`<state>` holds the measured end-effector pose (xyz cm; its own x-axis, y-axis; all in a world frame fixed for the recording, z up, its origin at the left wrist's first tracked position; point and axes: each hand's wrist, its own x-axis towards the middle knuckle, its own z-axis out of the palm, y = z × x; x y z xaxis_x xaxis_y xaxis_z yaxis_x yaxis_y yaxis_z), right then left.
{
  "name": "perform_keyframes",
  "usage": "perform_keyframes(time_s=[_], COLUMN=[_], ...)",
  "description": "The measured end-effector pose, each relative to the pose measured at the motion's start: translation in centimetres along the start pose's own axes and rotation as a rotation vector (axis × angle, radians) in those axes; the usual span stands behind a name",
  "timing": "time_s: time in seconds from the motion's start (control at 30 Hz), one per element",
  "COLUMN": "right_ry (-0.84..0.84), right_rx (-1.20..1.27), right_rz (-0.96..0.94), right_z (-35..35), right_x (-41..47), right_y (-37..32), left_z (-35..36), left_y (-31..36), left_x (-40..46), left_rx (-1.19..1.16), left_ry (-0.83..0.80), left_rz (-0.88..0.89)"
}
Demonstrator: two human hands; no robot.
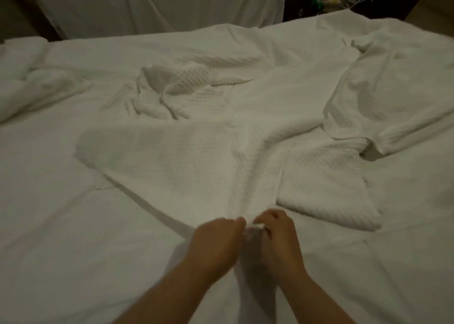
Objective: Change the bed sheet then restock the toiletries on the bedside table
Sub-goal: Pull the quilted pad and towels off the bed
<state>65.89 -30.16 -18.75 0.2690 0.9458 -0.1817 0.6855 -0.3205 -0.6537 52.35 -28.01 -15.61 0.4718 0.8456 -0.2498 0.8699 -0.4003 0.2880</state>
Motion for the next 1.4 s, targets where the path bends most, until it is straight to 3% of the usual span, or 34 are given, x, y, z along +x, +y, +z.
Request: perform_keyframes(time_s=[0.1, 0.2, 0.3, 0.47, 0.53, 0.6, 0.67, 0.73, 0.8, 0.9, 0.97, 1.1, 1.27, 1.4], right_ry=[-0.031, -0.196, -0.229, -0.431, -0.454, -0.481, -0.406, -0.127, 0.109, 0.238, 0.295, 0.299, 0.254, 0.516], right_rx=[0.555, 0.768, 0.533, 0.121, -0.071, -0.181, -0.218, -0.095, 0.03, 0.126, 0.186, 0.258, 0.395, 0.406], right_rz=[0.55, 0.829, 0.82, 0.749, 0.648, 0.597, 0.572, 0.612, 0.619, 0.563, 0.526, 0.55, 0.649, 0.754], right_z=[-2.6, -4.5, -5.7, -6.2, -6.2, -6.7, -7.5, -8.4, -9.2, -10.0, -11.0, -13.5, -15.6, -15.5], right_x=[-3.5, -6.2, -9.6, -15.6, -15.9, -14.9, -12.9, -10.7, -7.9, -3.7, -0.7, 6.4, 16.8, 22.9], right_y=[2.6, 4.3, 6.8, 9.3, 9.3, 9.0, 8.4, 7.0, 6.1, 5.4, 5.2, 6.4, 7.8, 10.5], left_z=[1.6, 2.9, 3.1, 3.0, 2.6, 1.6, -0.2, -1.9, -2.7, -2.9, -3.3, -4.0, -3.8, -3.7], left_y=[5.0, 9.6, 12.3, 12.8, 10.6, 7.0, 2.6, -1.7, -4.4, -6.1, -6.1, -5.0, -3.3, 1.2], left_x=[-3.4, -6.2, -8.4, -11.8, -11.5, -10.1, -8.0, -6.2, -4.8, -1.9, 0.9, 8.8, 18.8, 23.4], left_rx=[-0.084, -0.122, -0.176, -0.32, -0.333, -0.294, -0.254, -0.255, -0.209, -0.119, -0.101, -0.137, -0.217, -0.427], left_ry=[-0.079, -0.149, -0.291, -0.737, -0.634, -0.318, 0.055, 0.275, 0.347, 0.401, 0.379, 0.18, -0.053, -0.258], left_rz=[0.002, 0.023, 0.038, -0.026, -0.014, -0.099, -0.296, -0.426, -0.447, -0.423, -0.414, -0.475, -0.347, -0.246])
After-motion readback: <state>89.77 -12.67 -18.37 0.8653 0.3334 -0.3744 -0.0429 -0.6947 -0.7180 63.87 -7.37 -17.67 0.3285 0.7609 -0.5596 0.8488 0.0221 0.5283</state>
